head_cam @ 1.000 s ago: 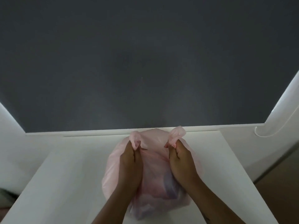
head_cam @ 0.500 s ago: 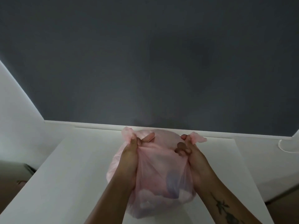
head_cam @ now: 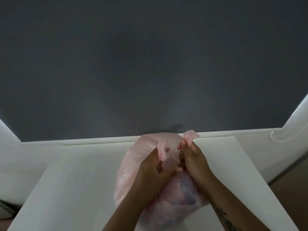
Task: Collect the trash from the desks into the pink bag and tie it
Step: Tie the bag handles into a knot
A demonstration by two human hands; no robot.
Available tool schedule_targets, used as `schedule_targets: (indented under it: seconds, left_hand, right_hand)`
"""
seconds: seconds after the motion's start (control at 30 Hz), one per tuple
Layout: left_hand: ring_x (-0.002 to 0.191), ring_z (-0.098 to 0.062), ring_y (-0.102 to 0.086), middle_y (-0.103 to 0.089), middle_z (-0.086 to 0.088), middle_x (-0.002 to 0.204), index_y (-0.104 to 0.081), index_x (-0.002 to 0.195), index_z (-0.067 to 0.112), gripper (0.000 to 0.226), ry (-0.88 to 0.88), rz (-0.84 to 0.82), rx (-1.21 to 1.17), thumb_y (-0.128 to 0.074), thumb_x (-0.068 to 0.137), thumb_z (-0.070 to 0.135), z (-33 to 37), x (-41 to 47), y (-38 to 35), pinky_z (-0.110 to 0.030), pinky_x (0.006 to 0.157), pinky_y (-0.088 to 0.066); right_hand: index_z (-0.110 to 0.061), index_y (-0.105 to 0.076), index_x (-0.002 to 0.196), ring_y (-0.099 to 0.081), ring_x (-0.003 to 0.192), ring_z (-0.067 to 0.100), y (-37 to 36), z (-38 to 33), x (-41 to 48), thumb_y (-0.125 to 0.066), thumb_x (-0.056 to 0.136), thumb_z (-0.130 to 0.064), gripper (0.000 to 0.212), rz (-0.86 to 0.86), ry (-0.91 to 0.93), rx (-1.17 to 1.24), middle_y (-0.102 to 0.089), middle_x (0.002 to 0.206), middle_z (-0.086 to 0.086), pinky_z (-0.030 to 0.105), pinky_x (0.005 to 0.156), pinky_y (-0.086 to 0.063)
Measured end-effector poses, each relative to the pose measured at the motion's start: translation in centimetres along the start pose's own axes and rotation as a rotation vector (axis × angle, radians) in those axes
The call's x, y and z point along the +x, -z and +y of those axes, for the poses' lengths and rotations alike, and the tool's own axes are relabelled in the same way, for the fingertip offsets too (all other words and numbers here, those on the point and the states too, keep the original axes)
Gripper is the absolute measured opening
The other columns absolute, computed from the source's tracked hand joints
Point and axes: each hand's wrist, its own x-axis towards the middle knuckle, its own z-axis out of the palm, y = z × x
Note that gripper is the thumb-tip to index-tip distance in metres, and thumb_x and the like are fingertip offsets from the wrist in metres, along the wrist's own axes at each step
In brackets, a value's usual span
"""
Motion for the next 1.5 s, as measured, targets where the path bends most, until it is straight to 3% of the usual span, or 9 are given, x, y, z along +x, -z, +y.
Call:
schedule_targets:
  seconds: [0.17, 0.27, 0.3, 0.33, 0.37, 0.67, 1.0, 1.27, 1.5]
  left_hand:
    - [0.058, -0.01, -0.049, -0.055, 0.006, 0.058, -0.062, 0.094, 0.012, 0.034, 0.158, 0.115, -0.313, -0.04, 0.104, 0.037, -0.1, 1.0, 0.5, -0.023, 0.06, -0.044]
    - [0.115, -0.035, -0.056, -0.059, -0.03, 0.085, -0.053, 0.108, -0.013, 0.091, 0.306, 0.131, -0.549, -0.027, 0.091, 0.073, 0.7, 1.6, 0.6, -0.031, 0.076, -0.054]
    - [0.096, -0.015, -0.026, -0.054, -0.037, 0.089, -0.054, 0.106, -0.014, 0.099, 0.345, 0.136, -0.586, -0.02, 0.088, 0.078, 1.0, 1.6, 0.6, -0.035, 0.077, -0.054]
    - [0.105, -0.046, -0.06, -0.053, -0.035, 0.078, -0.057, 0.096, -0.01, 0.097, 0.361, 0.144, -0.609, -0.016, 0.088, 0.077, 1.3, 1.6, 0.6, -0.031, 0.07, -0.054]
    - [0.061, -0.028, -0.049, -0.049, -0.022, 0.062, -0.057, 0.082, 0.0, 0.086, 0.354, 0.161, -0.635, -0.016, 0.09, 0.074, 1.3, 1.6, 0.6, -0.024, 0.059, -0.049]
    - [0.044, -0.003, -0.049, -0.061, 0.005, 0.062, -0.058, 0.093, 0.015, 0.02, 0.335, 0.21, -0.552, -0.041, 0.104, 0.017, 0.5, 1.6, 0.9, -0.016, 0.044, -0.042]
    - [0.071, -0.026, -0.066, -0.069, -0.011, 0.079, -0.073, 0.098, 0.005, 0.031, 0.384, 0.018, -0.71, -0.048, 0.102, 0.023, 0.7, 0.7, 1.6, -0.039, 0.071, -0.057]
    - [0.095, -0.037, -0.057, -0.062, -0.019, 0.105, -0.054, 0.133, 0.047, 0.045, 0.371, -0.041, -0.625, -0.057, 0.095, 0.023, -0.8, 2.0, 1.4, -0.07, 0.1, -0.035]
    - [0.101, -0.041, -0.068, -0.073, -0.021, 0.104, -0.075, 0.106, 0.013, 0.021, 0.314, -0.084, -0.589, -0.06, 0.096, 0.024, 1.1, 1.8, 1.6, -0.057, 0.094, -0.051]
  right_hand:
    - [-0.013, -0.052, 0.09, -0.041, 0.051, 0.019, -0.5, 0.1, -0.2, -0.036, 0.104, -0.037, 0.032, 0.077, 0.1, -0.002, -0.042, 0.057, 0.008, 0.03, 0.049, -0.041]
    - [-0.028, -0.06, 0.101, -0.054, 0.065, 0.014, -1.0, 0.6, -0.4, -0.037, 0.095, -0.064, 0.042, 0.139, 0.122, -0.091, -0.056, 0.068, -0.002, 0.03, 0.068, -0.048]
    - [-0.029, -0.063, 0.103, -0.055, 0.067, 0.008, -1.2, 0.9, -0.4, -0.037, 0.089, -0.072, 0.052, 0.126, 0.099, -0.065, -0.057, 0.069, -0.01, 0.028, 0.073, -0.048]
    - [-0.022, -0.063, 0.105, -0.053, 0.064, 0.002, -1.3, 1.1, -0.3, -0.037, 0.088, -0.073, 0.06, 0.094, 0.068, 0.003, -0.055, 0.068, -0.015, 0.022, 0.071, -0.047]
    - [-0.013, -0.061, 0.108, -0.052, 0.058, 0.001, -1.5, 1.2, -0.2, -0.036, 0.091, -0.069, 0.064, 0.051, 0.032, 0.067, -0.053, 0.066, -0.016, 0.015, 0.064, -0.045]
    - [-0.03, -0.066, 0.117, -0.068, 0.091, 0.011, -1.0, 0.2, -0.3, -0.046, 0.102, -0.032, 0.025, 0.037, 0.001, 0.223, -0.072, 0.106, -0.005, 0.029, 0.078, -0.057]
    - [-0.012, -0.069, 0.095, -0.064, 0.072, 0.02, -0.9, 0.0, 0.2, -0.067, 0.09, -0.021, 0.011, 0.139, -0.1, 0.305, -0.075, 0.089, 0.004, 0.032, 0.065, -0.053]
    - [-0.016, -0.074, 0.092, -0.066, 0.072, 0.011, -1.3, 0.0, -0.2, -0.065, 0.091, -0.018, 0.01, -0.022, -0.043, 0.177, -0.073, 0.085, -0.001, 0.021, 0.059, -0.051]
    - [-0.019, -0.075, 0.093, -0.07, 0.078, 0.012, -1.3, -0.5, -0.7, -0.071, 0.087, -0.027, 0.011, -0.101, -0.027, 0.145, -0.075, 0.083, -0.004, 0.02, 0.064, -0.054]
